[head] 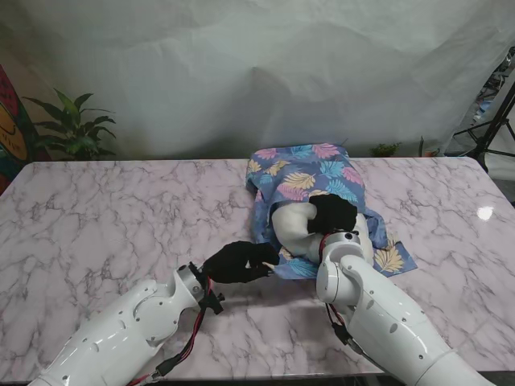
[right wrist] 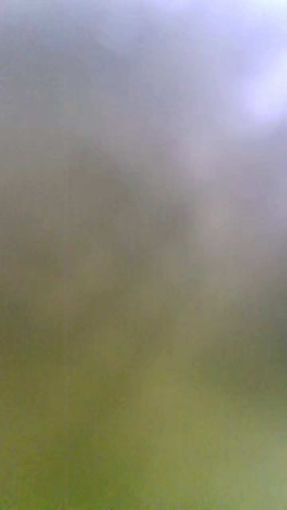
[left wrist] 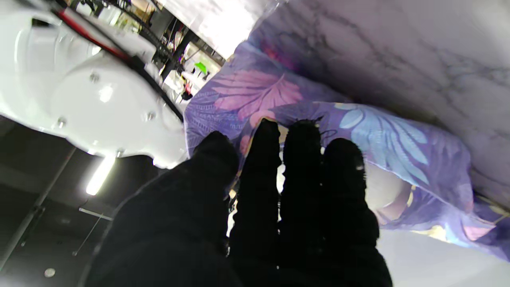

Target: Put a pillowcase on a pillow

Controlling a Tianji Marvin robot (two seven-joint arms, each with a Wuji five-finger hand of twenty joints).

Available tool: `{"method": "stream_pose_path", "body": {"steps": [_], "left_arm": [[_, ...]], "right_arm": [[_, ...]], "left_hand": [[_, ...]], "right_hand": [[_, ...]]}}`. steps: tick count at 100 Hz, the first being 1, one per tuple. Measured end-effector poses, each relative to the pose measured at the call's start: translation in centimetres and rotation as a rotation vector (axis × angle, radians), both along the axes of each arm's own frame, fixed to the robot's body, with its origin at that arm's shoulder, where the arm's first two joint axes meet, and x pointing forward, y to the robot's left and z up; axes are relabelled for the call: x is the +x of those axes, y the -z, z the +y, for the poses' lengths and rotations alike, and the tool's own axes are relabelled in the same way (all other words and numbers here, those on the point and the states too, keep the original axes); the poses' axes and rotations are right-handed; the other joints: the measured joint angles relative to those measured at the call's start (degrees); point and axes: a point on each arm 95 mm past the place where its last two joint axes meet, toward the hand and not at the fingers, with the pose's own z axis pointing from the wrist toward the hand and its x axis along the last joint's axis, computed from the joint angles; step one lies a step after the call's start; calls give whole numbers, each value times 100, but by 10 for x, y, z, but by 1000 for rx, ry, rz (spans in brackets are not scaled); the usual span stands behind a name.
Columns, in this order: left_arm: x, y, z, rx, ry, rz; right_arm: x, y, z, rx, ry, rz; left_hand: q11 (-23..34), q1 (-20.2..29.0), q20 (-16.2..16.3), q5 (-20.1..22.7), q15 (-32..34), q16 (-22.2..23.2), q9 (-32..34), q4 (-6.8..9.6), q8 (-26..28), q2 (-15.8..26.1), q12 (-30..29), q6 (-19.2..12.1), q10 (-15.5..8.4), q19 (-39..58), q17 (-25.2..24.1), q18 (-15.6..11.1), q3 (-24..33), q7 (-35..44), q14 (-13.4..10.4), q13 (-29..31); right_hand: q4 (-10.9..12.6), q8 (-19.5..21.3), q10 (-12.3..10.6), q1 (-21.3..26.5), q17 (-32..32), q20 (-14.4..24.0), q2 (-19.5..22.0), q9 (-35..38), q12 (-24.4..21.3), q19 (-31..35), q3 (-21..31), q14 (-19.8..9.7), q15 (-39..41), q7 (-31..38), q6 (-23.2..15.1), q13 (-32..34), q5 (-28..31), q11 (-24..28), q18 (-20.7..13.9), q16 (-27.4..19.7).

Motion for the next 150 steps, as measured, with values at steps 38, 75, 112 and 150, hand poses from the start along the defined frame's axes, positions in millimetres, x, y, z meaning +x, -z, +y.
{"method": "stream_pose_path", "body": {"steps": [38,75,112,150], "left_arm": [[-10,-15,-4,-131,-40,13],[-31,3,-15,-144,193,171],[-1,-14,12,174,128,119],[48,-39,51,337,-318,89]], "right_arm": [[2,26,-5,-64,-135,57],[11,24,-18,-62,-92,42],[-10,28,-23,-45,-161,55],[-25,29,-30,-55,-178,45]], "left_hand": [[60,0,0,66,0,14,59,0,2,-94,10,9,84,1,53,49,16,-49,55,57],[-160,113,72,124,-17,20,26,0,80,-149,7,59,308,2,77,134,-141,-83,163,32],[-1252,-1825,573,-364,-1943,-656,-4085,497,-2369,237,-1659,-448,-84,-1992,-2550,-397,23,-2472,-83,-3321],[-1671,-1669,289,-951,-2435,-992,-4520,800,-2782,1329,-1838,368,157,-3014,-2758,-199,-2903,-3647,212,-3644]], "right_hand": [[0,74,9,-10,44,7,61,4,-1,1435,50,2,720,137,1,26,-4,249,-2,5],[0,75,10,-12,72,7,61,7,-64,1612,50,-4,1003,141,-4,29,-4,317,-55,7],[0,75,13,-12,72,7,63,4,-73,1612,50,-5,1003,142,-4,29,-4,322,-56,7],[0,82,14,-12,72,7,67,3,-78,1613,50,-5,1003,142,-4,29,-5,326,-56,7]]}}
